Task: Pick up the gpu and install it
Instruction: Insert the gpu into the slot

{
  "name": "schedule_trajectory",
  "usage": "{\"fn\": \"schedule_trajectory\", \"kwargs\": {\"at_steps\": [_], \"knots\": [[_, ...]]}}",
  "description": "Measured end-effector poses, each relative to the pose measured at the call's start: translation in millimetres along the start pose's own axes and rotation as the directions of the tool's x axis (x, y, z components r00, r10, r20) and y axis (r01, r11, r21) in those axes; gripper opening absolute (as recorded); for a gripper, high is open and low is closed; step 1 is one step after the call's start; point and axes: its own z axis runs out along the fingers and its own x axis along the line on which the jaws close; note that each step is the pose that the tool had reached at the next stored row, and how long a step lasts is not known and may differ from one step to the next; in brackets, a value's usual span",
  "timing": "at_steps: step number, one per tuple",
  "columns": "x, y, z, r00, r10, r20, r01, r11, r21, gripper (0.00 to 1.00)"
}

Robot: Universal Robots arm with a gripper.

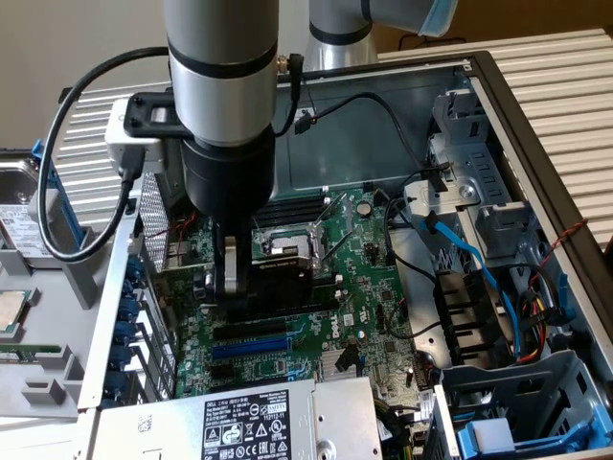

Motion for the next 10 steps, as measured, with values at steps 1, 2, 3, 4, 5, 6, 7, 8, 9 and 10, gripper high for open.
{"fn": "schedule_trajectory", "kwargs": {"at_steps": [1, 2, 3, 4, 5, 6, 7, 8, 9, 10], "knots": [[0.1, 0.1, 1.8, 1.0, 0.0, 0.0, 0.0, 1.0, 0.0, 0.29], [0.1, -0.1, 3.6, 1.0, 0.0, 0.0001, 0.0, 1.0, 0.0001, 0.29], [0.2, -0.3, 5.5, 1.0, 0.0, 0.0, 0.0, 1.0, 0.0001, 0.29], [0.2, -0.5, 7.3, 1.0, 0.0, -0.0001, 0.0, 1.0, 0.0001, 0.29], [0.2, -0.7, 9.1, 1.0, 0.0, -0.0001, 0.0, 1.0, 0.0, 0.29], [0.3, -0.9, 10.9, 1.0, 0.0, -0.0001, 0.0, 1.0, 0.0, 0.29], [0.3, -1.2, 12.7, 1.0, 0.0, 0.0001, 0.0, 1.0, 0.0001, 0.29], [0.4, -1.4, 14.5, 1.0, 0.0, 0.0, 0.0, 1.0, 0.0, 0.29], [0.4, -1.7, 16.2, 1.0, 0.0, 0.0001, 0.0, 1.0, 0.0001, 0.29], [0.5, -1.9, 18.2, 1.0, 0.0, 0.0, 0.0, 1.0, 0.0, 0.29]]}}
